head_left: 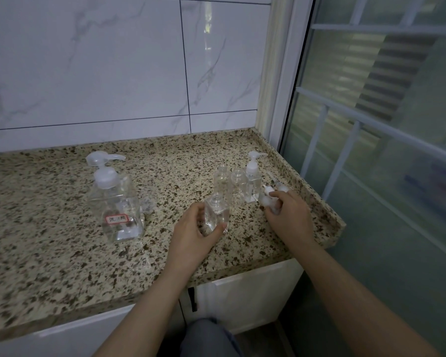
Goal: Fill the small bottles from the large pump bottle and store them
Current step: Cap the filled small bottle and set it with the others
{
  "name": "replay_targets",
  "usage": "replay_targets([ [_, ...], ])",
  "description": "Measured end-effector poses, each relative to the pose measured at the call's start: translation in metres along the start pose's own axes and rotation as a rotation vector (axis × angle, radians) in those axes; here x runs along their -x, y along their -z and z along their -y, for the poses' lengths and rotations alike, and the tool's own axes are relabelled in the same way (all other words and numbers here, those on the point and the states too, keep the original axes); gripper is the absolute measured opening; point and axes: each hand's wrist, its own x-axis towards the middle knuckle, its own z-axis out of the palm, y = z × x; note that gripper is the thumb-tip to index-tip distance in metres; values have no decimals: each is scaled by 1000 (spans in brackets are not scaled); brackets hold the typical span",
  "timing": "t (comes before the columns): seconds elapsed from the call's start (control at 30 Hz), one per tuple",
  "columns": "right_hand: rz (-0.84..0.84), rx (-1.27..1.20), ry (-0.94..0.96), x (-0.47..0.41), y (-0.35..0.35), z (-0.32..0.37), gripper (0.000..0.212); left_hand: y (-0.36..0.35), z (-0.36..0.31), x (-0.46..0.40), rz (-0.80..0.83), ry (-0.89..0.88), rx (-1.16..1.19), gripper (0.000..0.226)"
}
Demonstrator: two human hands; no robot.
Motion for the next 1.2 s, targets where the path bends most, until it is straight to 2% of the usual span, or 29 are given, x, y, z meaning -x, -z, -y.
replay_targets([
  [0.1,29,22,-11,1,0,1,43,1,-1,1,-7,-5,6,42],
  [0.4,-105,184,37,9,-5,-2,27,0,1,0,-5,-3,25,39],
  [0.57,-137,163,-10,9,6,3,34,0,-1,1,0,-3,16,40],
  [0.77,-229,-29,39,5,26,20,32,1,0,1,1,-6,14,40],
  [1.0,-249,-374,205,2,42,47,29,0,-2,2,-9,-13,25,42],
  [1.2,-232,-591,267,-2,55,77,28,1,-2,2,-18,-12,48,42],
])
